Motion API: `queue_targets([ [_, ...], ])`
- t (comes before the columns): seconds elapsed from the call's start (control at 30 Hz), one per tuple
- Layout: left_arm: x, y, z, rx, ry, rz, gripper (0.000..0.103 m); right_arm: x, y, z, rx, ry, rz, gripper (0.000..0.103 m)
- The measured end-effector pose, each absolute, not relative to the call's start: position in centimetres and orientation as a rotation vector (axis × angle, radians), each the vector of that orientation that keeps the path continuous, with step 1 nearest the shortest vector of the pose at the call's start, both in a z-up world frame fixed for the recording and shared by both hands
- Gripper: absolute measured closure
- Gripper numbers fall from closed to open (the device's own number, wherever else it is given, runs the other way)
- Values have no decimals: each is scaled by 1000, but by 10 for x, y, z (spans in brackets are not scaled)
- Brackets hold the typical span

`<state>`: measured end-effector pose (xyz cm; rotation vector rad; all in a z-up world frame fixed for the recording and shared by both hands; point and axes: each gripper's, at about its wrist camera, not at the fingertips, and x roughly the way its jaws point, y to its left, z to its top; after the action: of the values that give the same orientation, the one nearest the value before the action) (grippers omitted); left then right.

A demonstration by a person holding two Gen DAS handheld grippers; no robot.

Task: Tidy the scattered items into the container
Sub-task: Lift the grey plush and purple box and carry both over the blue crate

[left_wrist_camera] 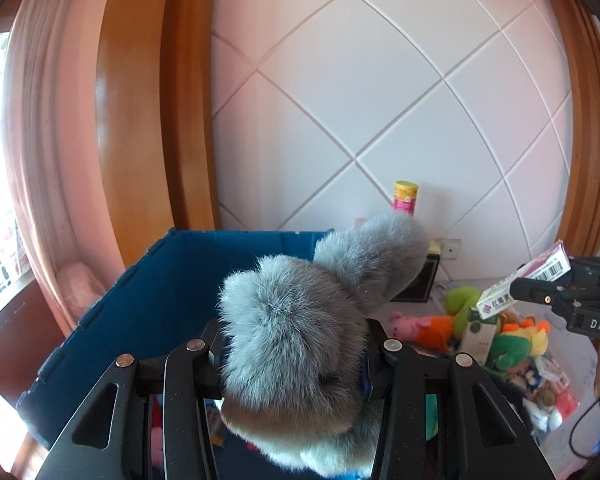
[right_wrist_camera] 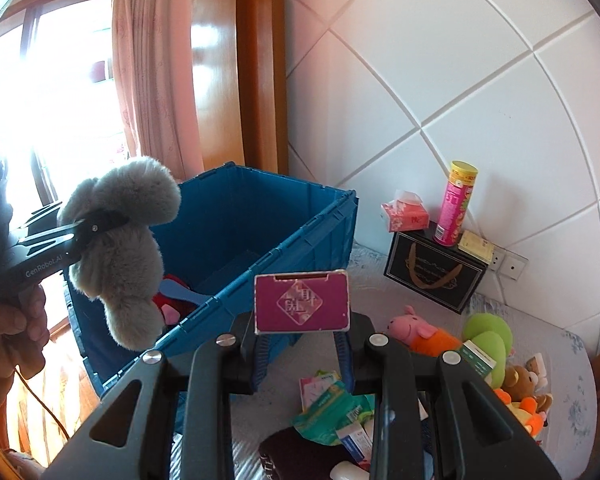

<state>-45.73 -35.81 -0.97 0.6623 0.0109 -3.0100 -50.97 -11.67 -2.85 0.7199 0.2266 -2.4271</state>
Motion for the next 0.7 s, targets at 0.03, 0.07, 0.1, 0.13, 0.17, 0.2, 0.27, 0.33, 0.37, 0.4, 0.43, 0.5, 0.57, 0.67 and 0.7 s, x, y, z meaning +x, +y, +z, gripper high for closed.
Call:
queue_targets([
  [0.03, -455, -364, -12, 664, 14, -3004, 60, -512, -125, -28, 717, 229, -2418, 75],
  [0.07, -455, -372, -13, 665, 20, -2997, 60, -514, -133, -27, 715, 230, -2408, 75],
  [0.1, -454, -380, -14, 662, 26, -2991, 60, -517, -141, -26, 710, 231, -2399, 75],
  [0.13, -454, -385, -15, 663, 30, -2985, 60, -518, -150, -26, 704, 237, -2392, 75],
  [0.17, -454, -391, -16, 664, 34, -2979, 60, -519, -158, -25, 700, 243, -2385, 75],
  [0.2, -455, -398, -17, 666, 40, -2973, 60, -521, -166, -25, 698, 247, -2377, 75],
  [0.27, -453, -407, -19, 665, 47, -2965, 60, -521, -184, -25, 695, 261, -2363, 75],
  [0.33, -452, -418, -21, 665, 57, -2955, 60, -522, -200, -27, 696, 274, -2351, 75],
  [0.37, -452, -422, -22, 664, 63, -2952, 60, -522, -208, -27, 697, 281, -2346, 75],
  [0.4, -452, -428, -23, 662, 70, -2947, 60, -523, -217, -27, 698, 290, -2339, 75],
  [0.43, -455, -434, -25, 663, 78, -2941, 60, -523, -223, -28, 700, 297, -2335, 75],
  [0.5, -454, -444, -28, 662, 95, -2933, 60, -524, -236, -28, 704, 309, -2326, 75],
  [0.57, -454, -453, -31, 662, 108, -2924, 60, -527, -246, -28, 711, 318, -2315, 75],
  [0.67, -455, -467, -37, 662, 142, -2910, 60, -531, -262, -26, 711, 339, -2301, 75],
  [0.7, -455, -471, -38, 663, 149, -2905, 60, -531, -266, -26, 710, 348, -2297, 75],
])
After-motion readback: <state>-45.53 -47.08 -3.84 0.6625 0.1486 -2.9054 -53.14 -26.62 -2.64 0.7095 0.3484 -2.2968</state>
